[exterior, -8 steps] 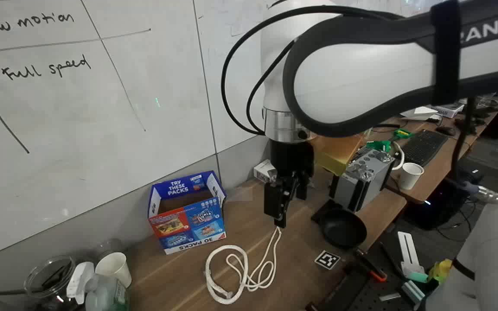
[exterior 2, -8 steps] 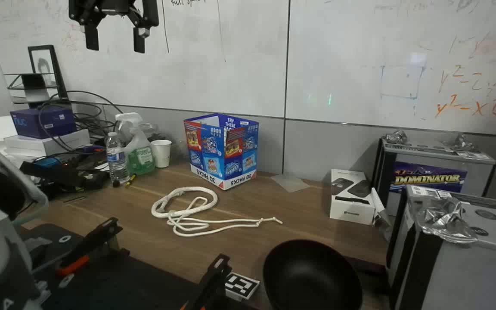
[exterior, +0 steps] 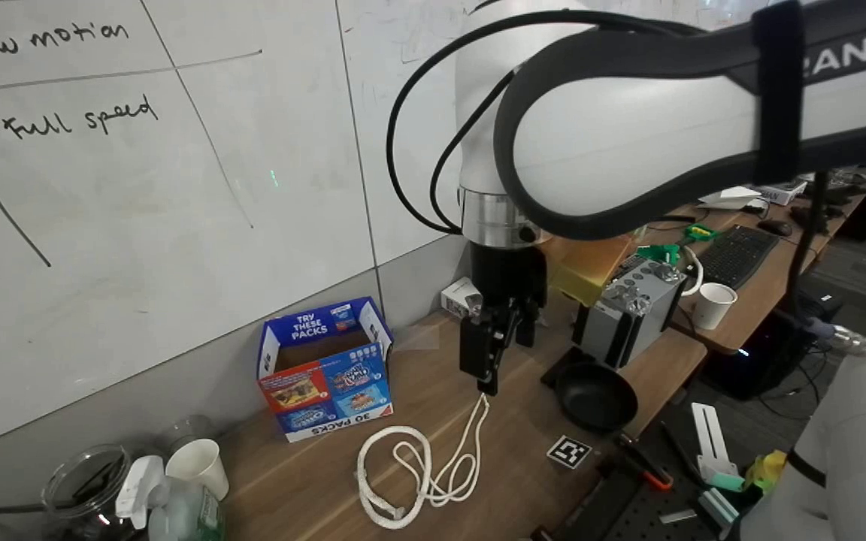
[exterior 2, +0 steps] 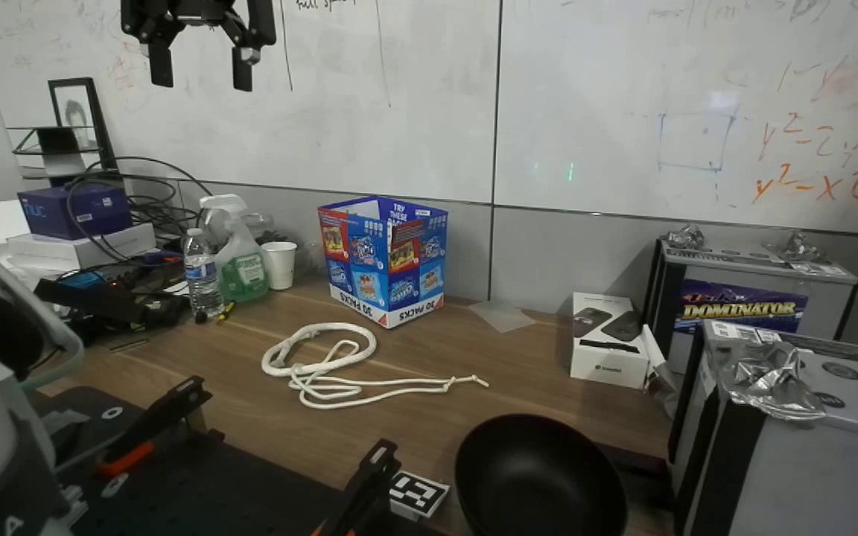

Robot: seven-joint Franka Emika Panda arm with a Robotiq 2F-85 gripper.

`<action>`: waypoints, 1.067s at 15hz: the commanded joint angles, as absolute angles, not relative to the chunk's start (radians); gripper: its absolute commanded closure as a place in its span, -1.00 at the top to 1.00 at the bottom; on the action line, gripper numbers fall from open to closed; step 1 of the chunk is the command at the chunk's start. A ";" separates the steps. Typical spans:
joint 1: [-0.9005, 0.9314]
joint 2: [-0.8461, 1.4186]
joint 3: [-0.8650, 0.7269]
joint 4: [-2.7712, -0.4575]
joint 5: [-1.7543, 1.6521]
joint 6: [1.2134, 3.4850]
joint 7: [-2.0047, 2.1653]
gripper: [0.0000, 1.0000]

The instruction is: Put the white rope inside the blue box

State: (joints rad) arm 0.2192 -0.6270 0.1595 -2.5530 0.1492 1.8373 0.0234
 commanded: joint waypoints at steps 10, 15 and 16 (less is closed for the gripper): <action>0.063 -0.196 0.196 -2.699 -0.045 2.545 0.233 1.00; 0.016 0.100 0.148 -2.625 -0.256 2.721 0.326 1.00; 0.026 0.150 0.124 -2.601 -0.307 2.721 0.328 1.00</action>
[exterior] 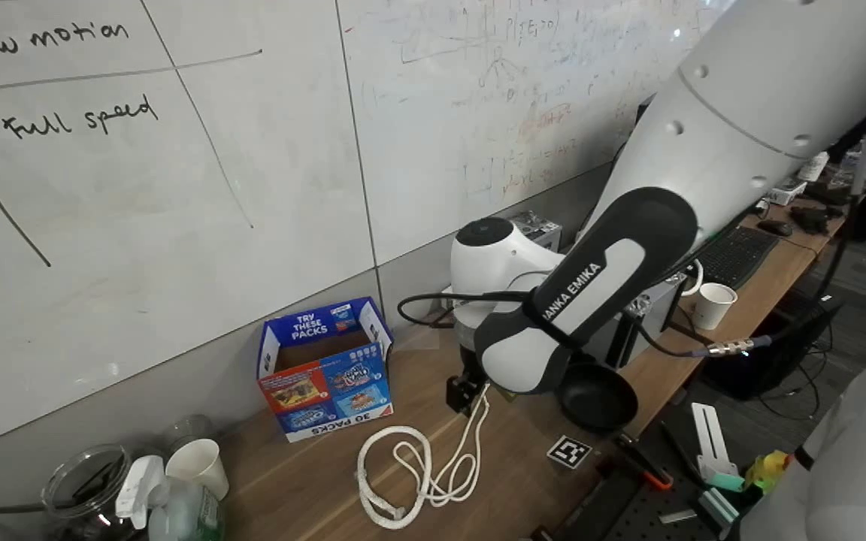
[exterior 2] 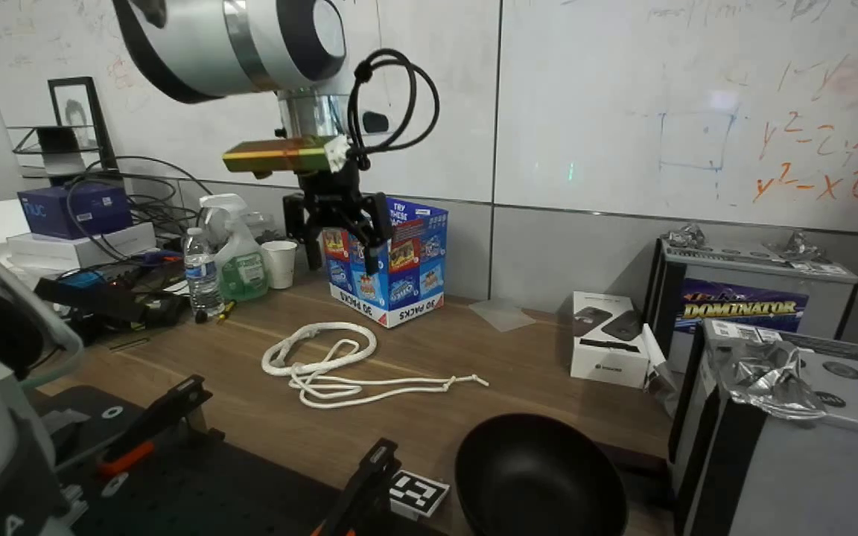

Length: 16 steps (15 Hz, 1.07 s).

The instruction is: Put the white rope inside the blue box

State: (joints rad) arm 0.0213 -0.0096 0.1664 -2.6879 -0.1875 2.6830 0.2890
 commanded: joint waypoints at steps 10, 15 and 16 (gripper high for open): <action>0.100 0.484 0.075 -2.345 -0.360 2.713 -0.094 1.00; 0.070 0.528 0.137 -2.332 -0.362 2.761 -0.333 1.00; 0.060 0.529 0.151 -2.342 -0.363 2.777 -0.380 1.00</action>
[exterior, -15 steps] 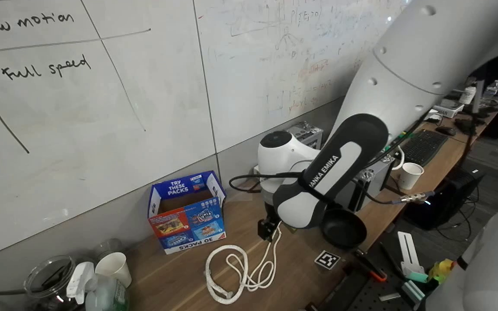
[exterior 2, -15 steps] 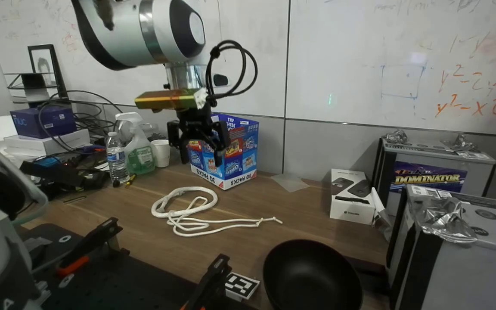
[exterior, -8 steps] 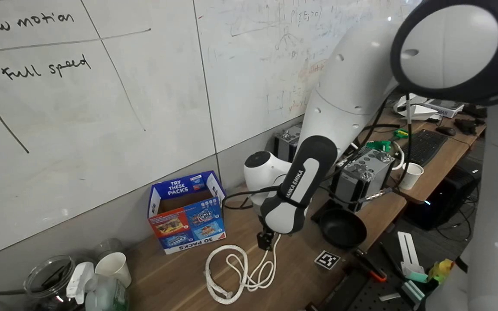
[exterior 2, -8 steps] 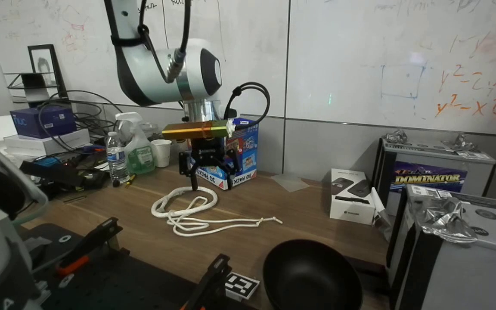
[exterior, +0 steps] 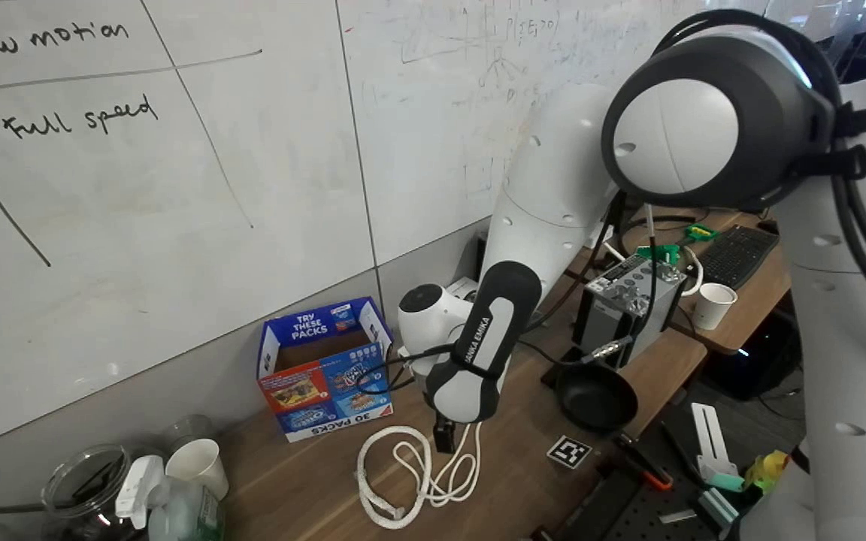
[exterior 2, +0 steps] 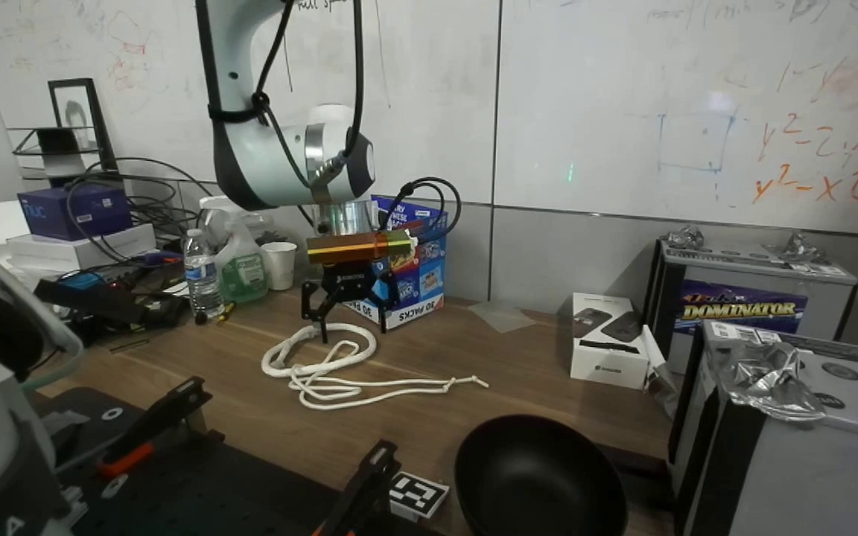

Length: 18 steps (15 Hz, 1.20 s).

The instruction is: Put the white rope inside the blue box

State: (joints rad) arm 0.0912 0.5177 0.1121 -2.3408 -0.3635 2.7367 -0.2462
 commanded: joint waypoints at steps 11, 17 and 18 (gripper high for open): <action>-0.015 0.613 0.234 -2.371 -0.369 2.857 -0.732 1.00; 0.038 0.659 0.177 -2.353 -0.384 2.902 -0.689 1.00; 0.052 0.663 0.163 -2.352 -0.387 2.915 -0.678 1.00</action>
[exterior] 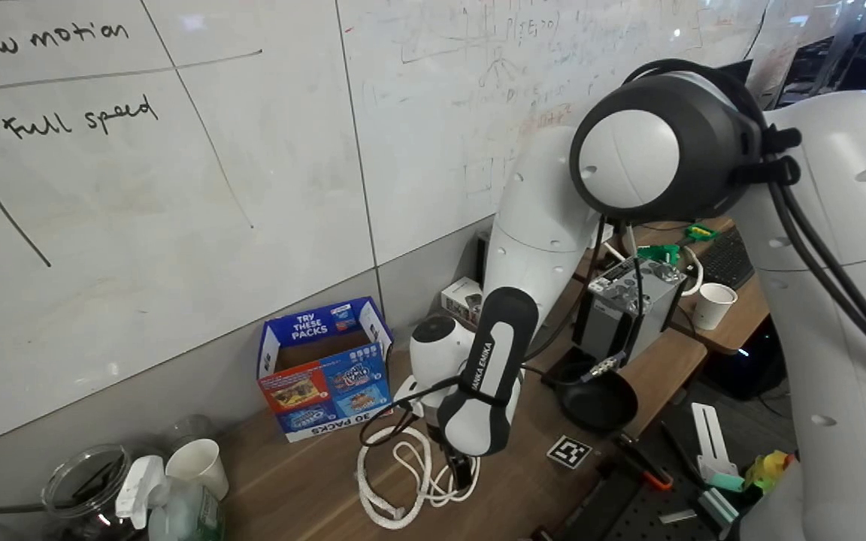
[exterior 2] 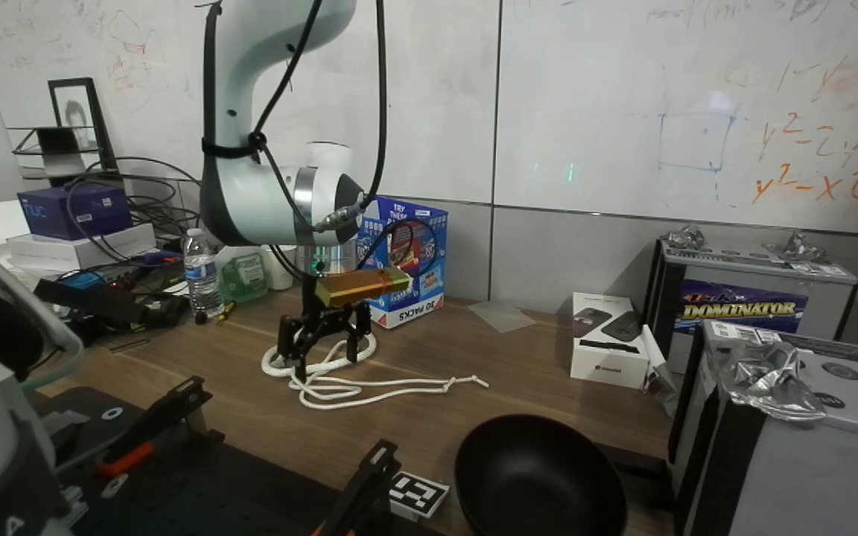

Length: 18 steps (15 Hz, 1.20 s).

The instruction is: Put the white rope inside the blue box

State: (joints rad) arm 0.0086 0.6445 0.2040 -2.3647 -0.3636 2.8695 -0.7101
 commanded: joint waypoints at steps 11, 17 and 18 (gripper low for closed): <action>0.163 0.703 0.083 -2.351 -0.392 2.986 -0.551 1.00; 0.188 0.720 0.076 -2.345 -0.403 2.995 -0.492 1.00; 0.192 0.723 0.073 -2.343 -0.407 2.999 -0.483 1.00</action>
State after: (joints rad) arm 0.1702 0.7086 0.0927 -2.3590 -0.3707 2.9726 -0.5323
